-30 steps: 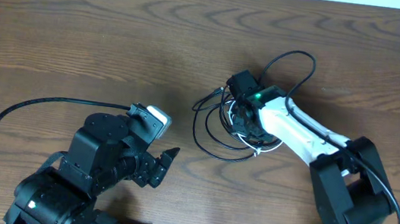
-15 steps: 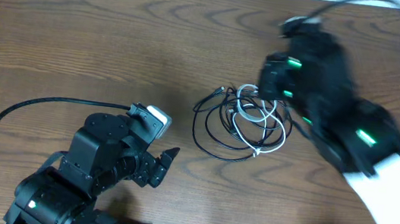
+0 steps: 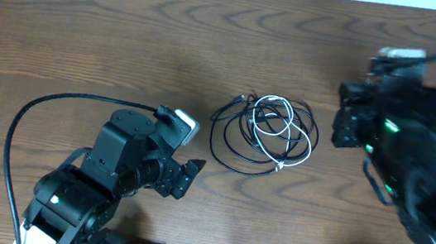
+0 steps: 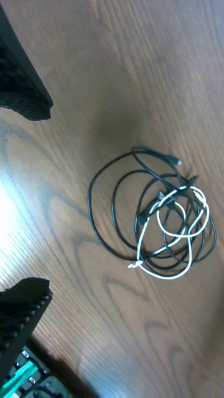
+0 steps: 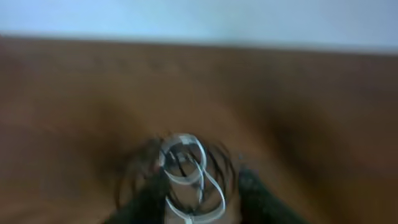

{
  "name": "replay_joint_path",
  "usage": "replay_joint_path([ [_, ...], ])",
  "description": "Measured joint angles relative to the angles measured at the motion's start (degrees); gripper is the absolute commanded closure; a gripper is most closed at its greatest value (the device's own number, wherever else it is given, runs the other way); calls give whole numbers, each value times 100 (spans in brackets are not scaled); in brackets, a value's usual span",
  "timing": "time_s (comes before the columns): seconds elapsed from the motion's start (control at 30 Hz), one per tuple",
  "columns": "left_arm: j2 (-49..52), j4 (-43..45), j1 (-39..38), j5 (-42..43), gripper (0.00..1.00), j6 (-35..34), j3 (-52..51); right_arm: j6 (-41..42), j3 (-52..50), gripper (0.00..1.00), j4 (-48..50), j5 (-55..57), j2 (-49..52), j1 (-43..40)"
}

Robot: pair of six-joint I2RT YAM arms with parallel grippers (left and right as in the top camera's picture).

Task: Untangle cables

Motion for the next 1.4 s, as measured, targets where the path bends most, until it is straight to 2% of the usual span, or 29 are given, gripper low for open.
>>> replay_joint_path([
  [0.07, 0, 4, 0, 33, 13, 0, 0, 48, -256, 56, -173, 7, 291, -114],
  [0.23, 0, -15, 0, 50, 13, 0, 0, -44, -1128, 61, 55, -166, 1231, -424],
  [0.5, 24, -98, 0, 20, 13, 140, 0, -2052, -1480, 49, 538, -1207, 2730, -588],
  [0.7, 758, 168, 0, -240, 13, 262, 2, -2850, -1488, 46, 608, -1419, 3604, -590],
  [1.0, 1976, 210, 0, -4, 16, 299, 2, -3217, -1499, 44, 1093, -1469, 3729, -623],
  [1.4, 2061, 374, 0, 199, 16, 350, 2, -3139, -1856, 48, 1596, -1609, 3729, -918],
])
